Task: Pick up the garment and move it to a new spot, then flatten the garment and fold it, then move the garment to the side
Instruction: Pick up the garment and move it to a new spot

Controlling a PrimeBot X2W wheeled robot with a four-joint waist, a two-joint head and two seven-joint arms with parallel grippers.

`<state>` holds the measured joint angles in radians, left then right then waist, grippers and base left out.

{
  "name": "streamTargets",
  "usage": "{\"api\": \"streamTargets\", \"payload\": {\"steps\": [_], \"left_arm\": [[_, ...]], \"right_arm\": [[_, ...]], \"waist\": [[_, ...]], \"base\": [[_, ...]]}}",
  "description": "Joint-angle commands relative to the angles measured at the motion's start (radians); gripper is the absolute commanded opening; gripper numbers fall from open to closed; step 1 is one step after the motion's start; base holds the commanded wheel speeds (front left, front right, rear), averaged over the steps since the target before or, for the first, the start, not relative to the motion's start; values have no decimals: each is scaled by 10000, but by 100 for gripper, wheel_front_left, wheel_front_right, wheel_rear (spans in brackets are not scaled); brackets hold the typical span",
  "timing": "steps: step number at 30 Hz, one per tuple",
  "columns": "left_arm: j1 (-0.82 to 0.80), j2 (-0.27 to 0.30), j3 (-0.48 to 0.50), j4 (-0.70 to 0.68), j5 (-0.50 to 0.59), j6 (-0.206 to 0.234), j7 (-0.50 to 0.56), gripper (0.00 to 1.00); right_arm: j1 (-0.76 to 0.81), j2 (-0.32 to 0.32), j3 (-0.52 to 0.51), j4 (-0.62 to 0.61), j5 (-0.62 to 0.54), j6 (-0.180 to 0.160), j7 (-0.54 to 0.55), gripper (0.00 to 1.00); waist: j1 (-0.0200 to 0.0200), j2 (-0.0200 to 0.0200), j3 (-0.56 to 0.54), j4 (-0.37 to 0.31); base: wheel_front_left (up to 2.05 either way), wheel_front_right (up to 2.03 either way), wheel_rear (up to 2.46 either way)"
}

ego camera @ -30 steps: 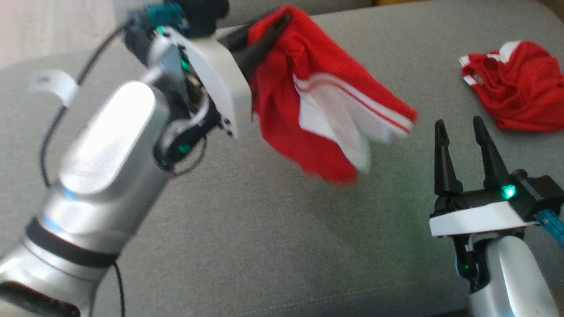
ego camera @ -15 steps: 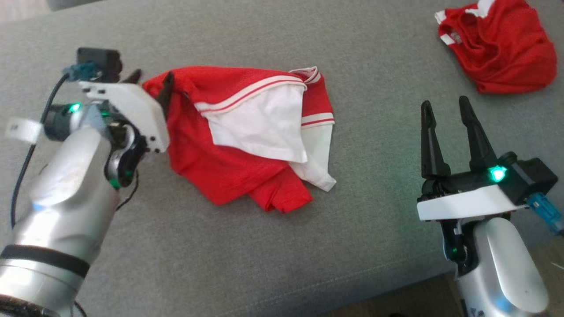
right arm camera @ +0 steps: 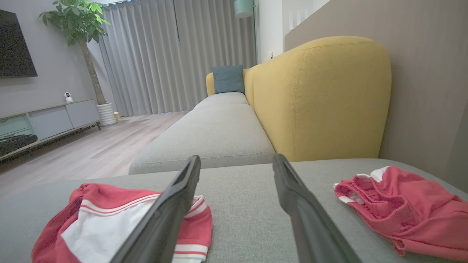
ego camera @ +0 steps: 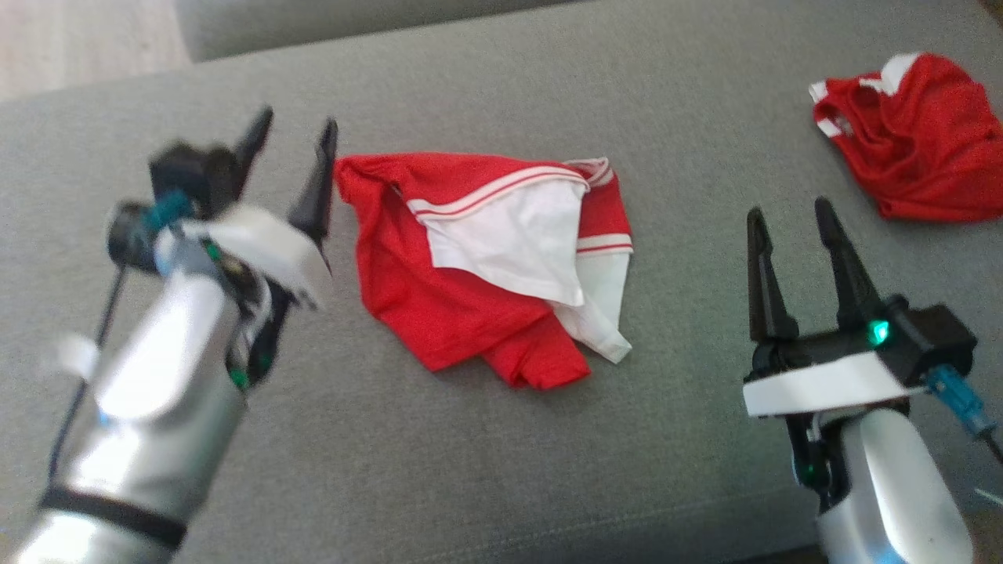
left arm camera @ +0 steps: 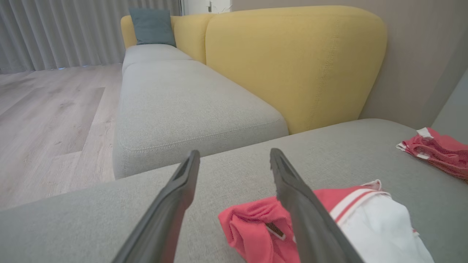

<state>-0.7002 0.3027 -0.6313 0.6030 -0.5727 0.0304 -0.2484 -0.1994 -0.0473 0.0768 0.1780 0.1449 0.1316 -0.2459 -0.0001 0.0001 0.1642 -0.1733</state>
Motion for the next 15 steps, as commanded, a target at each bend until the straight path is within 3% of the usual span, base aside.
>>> {"api": "streamTargets", "payload": {"steps": [1, 9, 15], "left_arm": [[101, 269, 453, -548, 90, 153, -107, 100], [3587, 274, 1591, -4030, 1064, 1247, -130, 100], [5992, -235, 2568, -5452, 1352, 1911, -132, 100]], "right_arm": [[2, -29, 195, -324, -97, -9, 27, 100], [541, -29, 281, -460, -268, -9, 154, 100], [1069, -29, 129, -469, -219, -9, 70, 100]], "waist": [[1, -1, -391, 342], [1, -1, -1185, 909], [1, -1, -1623, 1228]], "base": [[0, 0, 0], [0, 0, 0], [0, 0, 0]]}}
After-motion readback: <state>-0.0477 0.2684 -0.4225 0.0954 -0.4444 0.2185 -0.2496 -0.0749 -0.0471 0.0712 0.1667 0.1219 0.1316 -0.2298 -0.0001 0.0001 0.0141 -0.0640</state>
